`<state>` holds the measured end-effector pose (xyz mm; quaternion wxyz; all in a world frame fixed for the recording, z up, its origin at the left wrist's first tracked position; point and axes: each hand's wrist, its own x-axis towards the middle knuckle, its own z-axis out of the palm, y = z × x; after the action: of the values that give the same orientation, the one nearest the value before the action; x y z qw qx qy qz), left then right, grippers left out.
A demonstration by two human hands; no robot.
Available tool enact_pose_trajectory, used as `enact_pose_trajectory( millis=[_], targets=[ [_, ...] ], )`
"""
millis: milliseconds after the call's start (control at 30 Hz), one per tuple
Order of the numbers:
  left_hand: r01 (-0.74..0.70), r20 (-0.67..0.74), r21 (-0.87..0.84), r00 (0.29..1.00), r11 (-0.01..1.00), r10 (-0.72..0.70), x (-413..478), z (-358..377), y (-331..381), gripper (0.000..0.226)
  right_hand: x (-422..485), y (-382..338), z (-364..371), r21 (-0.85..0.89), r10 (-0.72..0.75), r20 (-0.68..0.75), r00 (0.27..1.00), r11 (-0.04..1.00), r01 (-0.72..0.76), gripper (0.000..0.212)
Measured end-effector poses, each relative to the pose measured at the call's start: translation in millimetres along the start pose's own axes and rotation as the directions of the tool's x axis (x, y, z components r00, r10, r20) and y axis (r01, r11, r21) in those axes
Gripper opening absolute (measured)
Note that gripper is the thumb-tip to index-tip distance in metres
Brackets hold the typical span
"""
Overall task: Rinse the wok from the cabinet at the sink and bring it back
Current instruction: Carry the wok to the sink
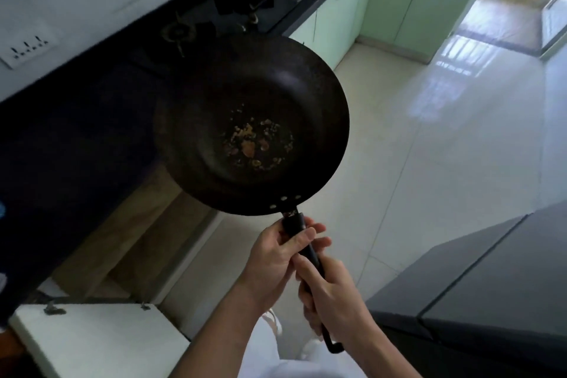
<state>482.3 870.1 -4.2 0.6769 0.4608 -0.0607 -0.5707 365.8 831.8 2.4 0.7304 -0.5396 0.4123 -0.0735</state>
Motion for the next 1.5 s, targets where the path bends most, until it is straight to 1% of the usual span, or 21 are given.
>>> enact_pose_trajectory(
  millis=[167, 233, 300, 367, 567, 733, 900, 1033, 1300, 1400, 1500],
  targets=[
    [-0.006, 0.087, 0.105, 0.996, 0.994, -0.003, 51, 17, 44, 0.039, 36, -47, -7, 0.005, -0.085, -0.084, 0.993, 0.996, 0.085, 0.029],
    [0.005, 0.109, 0.129, 0.994, 0.992, -0.019, 78, 22, 59, 0.036, 55, -64, -9, 0.035, -0.069, -0.13, 0.989, 0.997, 0.074, 0.027],
    [0.033, 0.128, 0.155, 0.99, 0.987, -0.053, 107, 26, 72, 0.026, 75, -80, -13, 0.073, -0.045, -0.175, 0.983, 0.996, 0.059, 0.025],
    [0.053, 0.161, 0.181, 0.984, 0.982, -0.082, 136, 30, 84, 0.019, 96, -96, -15, 0.07, -0.056, -0.218, 0.974, 0.995, 0.073, 0.025],
    [0.098, 0.253, 0.307, 0.95, 0.947, -0.181, 214, 47, 118, 0.021, 153, -135, -28, 0.137, -0.055, -0.345, 0.937, 0.985, 0.108, 0.023],
    [0.137, 0.29, 0.378, 0.922, 0.916, -0.257, 270, 74, 129, 0.022, 189, -157, -54, 0.186, -0.038, -0.433, 0.9, 0.974, 0.131, 0.023],
    [0.145, 0.33, 0.429, 0.894, 0.892, -0.304, 335, 119, 126, 0.026, 230, -173, -112, 0.186, -0.044, -0.497, 0.866, 0.97, 0.156, 0.026],
    [0.161, 0.336, 0.447, 0.882, 0.88, -0.332, 399, 166, 115, 0.024, 268, -191, -177, 0.203, -0.051, -0.519, 0.853, 0.962, 0.182, 0.026],
    [0.211, 0.312, 0.422, 0.879, 0.881, -0.361, 522, 291, 92, 0.028, 330, -246, -335, 0.215, -0.034, -0.512, 0.858, 0.962, 0.166, 0.025],
    [0.216, 0.3, 0.417, 0.884, 0.883, -0.358, 560, 328, 93, 0.028, 353, -267, -377, 0.216, -0.02, -0.529, 0.849, 0.964, 0.157, 0.024],
    [0.223, 0.284, 0.424, 0.888, 0.878, -0.362, 597, 352, 96, 0.028, 377, -286, -410, 0.241, -0.007, -0.508, 0.861, 0.959, 0.15, 0.022]
  ],
)
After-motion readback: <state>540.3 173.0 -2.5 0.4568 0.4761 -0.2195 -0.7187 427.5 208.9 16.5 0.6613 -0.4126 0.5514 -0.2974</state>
